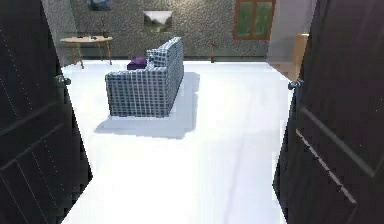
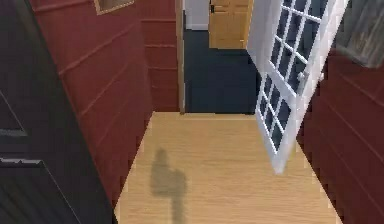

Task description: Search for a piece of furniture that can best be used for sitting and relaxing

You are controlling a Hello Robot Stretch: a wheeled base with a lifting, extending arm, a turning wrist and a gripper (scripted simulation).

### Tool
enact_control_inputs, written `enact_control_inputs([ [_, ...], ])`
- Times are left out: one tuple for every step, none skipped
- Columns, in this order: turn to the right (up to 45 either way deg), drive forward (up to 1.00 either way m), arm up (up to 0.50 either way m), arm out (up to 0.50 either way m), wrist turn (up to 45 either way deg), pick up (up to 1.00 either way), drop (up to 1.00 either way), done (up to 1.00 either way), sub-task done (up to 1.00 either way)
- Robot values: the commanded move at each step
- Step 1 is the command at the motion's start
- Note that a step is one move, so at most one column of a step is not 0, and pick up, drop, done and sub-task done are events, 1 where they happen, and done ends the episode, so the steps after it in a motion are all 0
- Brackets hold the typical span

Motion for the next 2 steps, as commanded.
enact_control_inputs([
  [0.0,1.00,0.00,0.00,0.0,0.00,0.00,0.00,0.00],
  [0.0,0.15,0.00,0.00,0.0,0.00,0.00,0.00,0.00],
])
